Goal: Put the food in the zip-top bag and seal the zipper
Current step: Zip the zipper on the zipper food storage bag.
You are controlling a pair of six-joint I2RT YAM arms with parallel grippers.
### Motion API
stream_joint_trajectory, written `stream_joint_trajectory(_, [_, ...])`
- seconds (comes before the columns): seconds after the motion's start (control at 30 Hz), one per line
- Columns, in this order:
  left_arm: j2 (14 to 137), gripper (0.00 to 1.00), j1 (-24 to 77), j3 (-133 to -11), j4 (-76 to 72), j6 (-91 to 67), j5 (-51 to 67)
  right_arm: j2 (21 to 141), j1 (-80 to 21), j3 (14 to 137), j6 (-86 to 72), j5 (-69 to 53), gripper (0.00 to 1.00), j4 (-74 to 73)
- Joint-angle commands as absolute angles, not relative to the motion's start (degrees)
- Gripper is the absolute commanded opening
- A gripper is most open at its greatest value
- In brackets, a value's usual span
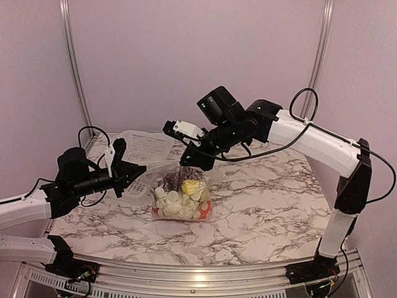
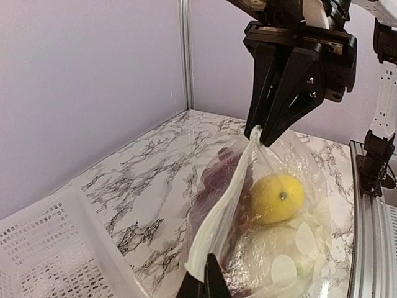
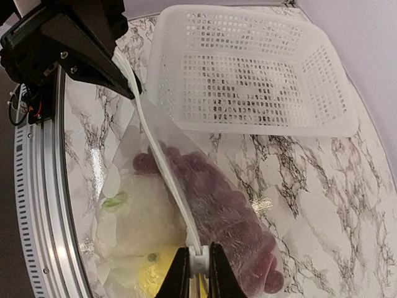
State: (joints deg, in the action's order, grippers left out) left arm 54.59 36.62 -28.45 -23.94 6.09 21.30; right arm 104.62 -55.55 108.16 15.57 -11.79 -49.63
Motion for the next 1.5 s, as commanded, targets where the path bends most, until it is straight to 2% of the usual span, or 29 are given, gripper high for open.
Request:
stream_joint_trajectory(0.0, [52.75, 0.0, 34.41, -26.33, -20.3, 5.2, 17.45, 99.06, -52.17, 107.02, 15.68, -5.27, 0.09, -53.9])
stream_joint_trajectory(0.9, [55.0, 0.0, 33.13, -25.13, -22.9, 2.26, 18.63, 89.69, -50.45, 93.34, 17.4, 2.57, 0.12, -55.78])
stream_joint_trajectory(1.03, [55.99, 0.0, 33.13, -25.47, -23.35, 1.83, 20.57, 90.33, -50.42, 93.35, 16.86, 0.84, 0.17, -55.35])
stream_joint_trajectory(1.23, [56.78, 0.0, 33.13, -26.31, -23.11, 2.26, 23.05, 92.69, -50.3, 91.63, 16.41, -6.57, 0.39, -51.67])
stream_joint_trajectory(1.47, [55.37, 0.0, 33.14, -28.49, -20.14, 4.1, 25.05, 99.7, -47.26, 91.87, 15.92, -10.94, 0.47, -45.85])
